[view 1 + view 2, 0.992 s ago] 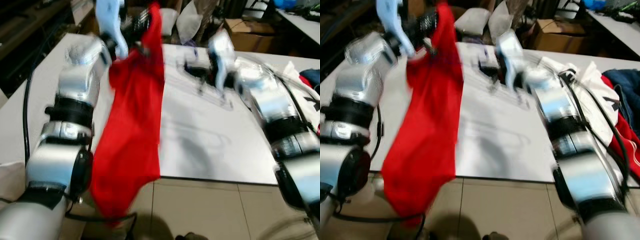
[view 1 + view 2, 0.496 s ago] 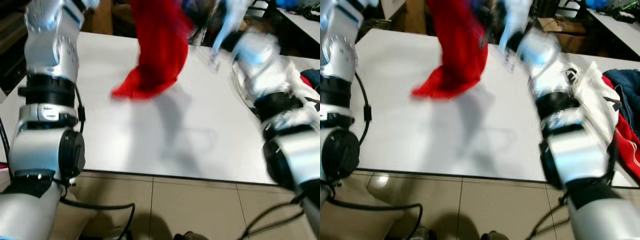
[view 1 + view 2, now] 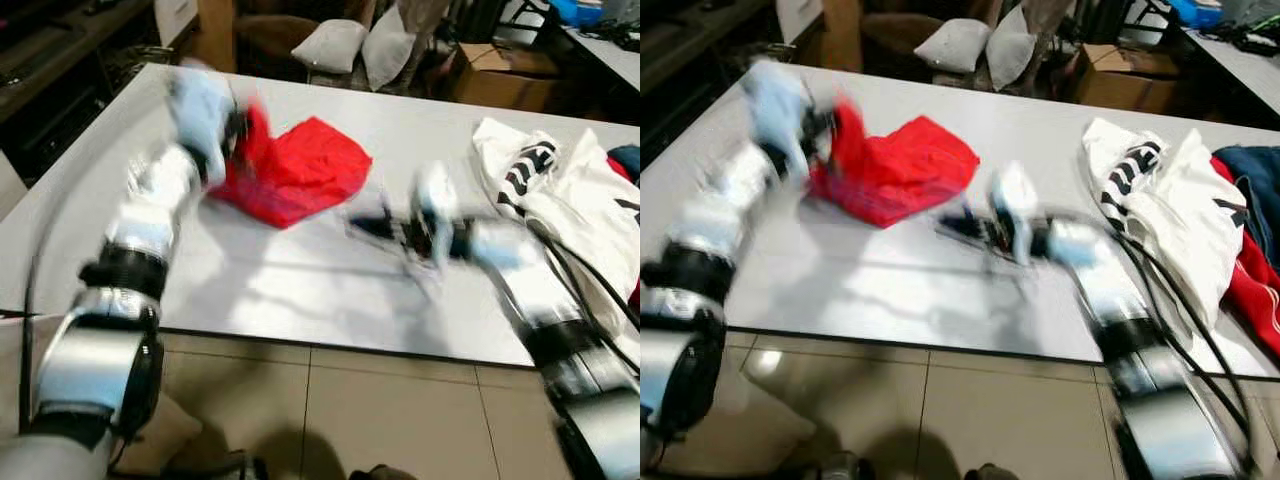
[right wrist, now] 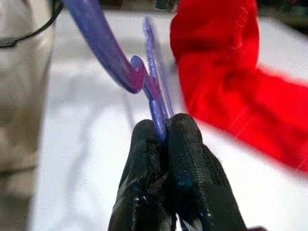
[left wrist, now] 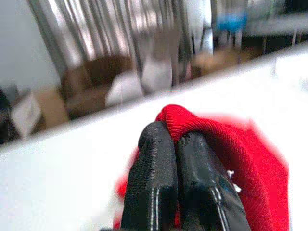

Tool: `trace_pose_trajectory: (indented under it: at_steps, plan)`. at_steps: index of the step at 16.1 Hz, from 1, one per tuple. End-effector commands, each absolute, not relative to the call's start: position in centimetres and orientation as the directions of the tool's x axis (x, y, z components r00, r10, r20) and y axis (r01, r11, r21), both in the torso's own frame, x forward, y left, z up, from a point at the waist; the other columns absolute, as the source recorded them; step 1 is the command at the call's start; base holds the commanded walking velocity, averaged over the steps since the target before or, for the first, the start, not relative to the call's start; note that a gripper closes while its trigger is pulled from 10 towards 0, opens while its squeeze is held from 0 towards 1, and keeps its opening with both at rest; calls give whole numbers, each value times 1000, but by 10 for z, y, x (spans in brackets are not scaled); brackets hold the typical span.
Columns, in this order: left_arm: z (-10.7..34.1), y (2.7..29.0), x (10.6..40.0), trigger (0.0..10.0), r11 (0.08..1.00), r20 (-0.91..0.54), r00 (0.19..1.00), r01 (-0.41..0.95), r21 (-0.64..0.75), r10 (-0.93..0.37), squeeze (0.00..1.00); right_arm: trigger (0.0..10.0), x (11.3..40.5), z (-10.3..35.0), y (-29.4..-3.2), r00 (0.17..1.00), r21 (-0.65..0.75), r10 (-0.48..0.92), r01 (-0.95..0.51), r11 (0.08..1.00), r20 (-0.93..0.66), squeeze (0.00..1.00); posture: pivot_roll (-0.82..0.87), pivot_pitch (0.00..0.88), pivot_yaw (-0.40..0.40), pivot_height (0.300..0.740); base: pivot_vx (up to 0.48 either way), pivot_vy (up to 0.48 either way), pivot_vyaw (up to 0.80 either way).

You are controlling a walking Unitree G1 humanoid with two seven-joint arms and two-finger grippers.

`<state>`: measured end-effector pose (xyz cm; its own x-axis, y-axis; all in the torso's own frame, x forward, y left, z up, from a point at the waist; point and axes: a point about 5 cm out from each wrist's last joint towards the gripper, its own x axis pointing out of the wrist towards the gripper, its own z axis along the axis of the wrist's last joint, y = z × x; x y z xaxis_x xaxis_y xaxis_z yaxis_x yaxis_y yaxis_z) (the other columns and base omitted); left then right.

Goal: Hang hanger

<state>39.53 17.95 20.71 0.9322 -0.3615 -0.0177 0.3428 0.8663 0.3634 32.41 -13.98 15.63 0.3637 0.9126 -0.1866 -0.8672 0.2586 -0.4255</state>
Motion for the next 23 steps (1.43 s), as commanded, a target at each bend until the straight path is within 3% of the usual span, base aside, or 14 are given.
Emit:
trace_pose_trajectory:
  at_steps: [1, 4, 7, 8, 9, 10, 15, 16, 17, 19, 21, 23]
  plan:
    - [205, 179, 396, 10000, 841, -32, 933, 336, 424, -357, 0, 10000, 319, 169, -141, 328, -446, 927, -868, 220, -180, 0, -115, 0, -35, 740, 0, 0, 0]
    - [176, 194, 389, 10000, 818, -166, 928, 373, 439, -334, 0, 10000, 291, 163, -156, 252, -380, 932, -914, 141, -260, 0, -122, 0, -27, 740, 0, 0, 0]
    - [153, 202, 366, 10000, 719, -330, 794, 605, 342, -510, 0, 10000, 259, 181, -181, 189, -289, 928, -953, 94, -321, 0, -121, 0, -21, 740, 0, 0, 0]
    - [153, 204, 364, 10000, 705, -341, 780, 622, 340, -524, 541, 10000, 257, 186, -186, 193, -283, 926, -954, 99, -325, 0, -121, 0, -21, 740, 0, 0, 0]
    - [154, 207, 358, 10000, 685, -358, 756, 652, 325, -549, 1000, 10000, 253, 196, -196, 210, -282, 920, -952, 116, -331, 0, -114, 0, -26, 740, 0, 0, 0]
    - [158, 210, 349, 10000, 653, -375, 717, 693, 305, -587, 1000, 10000, 247, 209, -212, 258, -293, 906, -943, 160, -336, 0, -106, 0, -33, 740, 0, 0, 0]
    - [175, 214, 326, 10000, 543, -410, 614, 789, 287, -675, 1000, 10000, 235, 229, -239, 335, -282, 865, -930, 238, -373, 0, -100, 0, -29, 740, 0, 0, 0]
    - [196, 208, 310, 10000, 431, -442, 523, 852, 299, -729, 1000, 10000, 240, 234, -252, 444, -315, 816, -886, 340, -370, 0, -100, 0, -29, 740, 0, 0, 0]
    - [203, 205, 303, 10000, 369, -474, 480, 876, 311, -738, 1000, 10000, 244, 235, -256, 497, -325, 787, -861, 392, -366, 0, -100, 0, -28, 740, 0, 0, 0]
    - [213, 205, 295, 10000, 297, -526, 451, 887, 354, -721, 1000, 10000, 250, 229, -260, 576, -326, 724, -816, 478, -380, 0, -101, 0, -28, 740, 0, 0, 0]
    - [220, 203, 287, 10000, 219, -597, 423, 896, 386, -682, 1000, 10000, 251, 222, -251, 603, -325, 709, -796, 510, -365, 0, -97, 0, -29, 740, 0, 0, 0]
    - [224, 193, 283, 10000, 197, -591, 407, 900, 388, -696, 1000, 10000, 258, 215, -242, 672, -322, 667, -740, 590, -322, 0, -92, 0, -32, 740, 0, 0, 0]
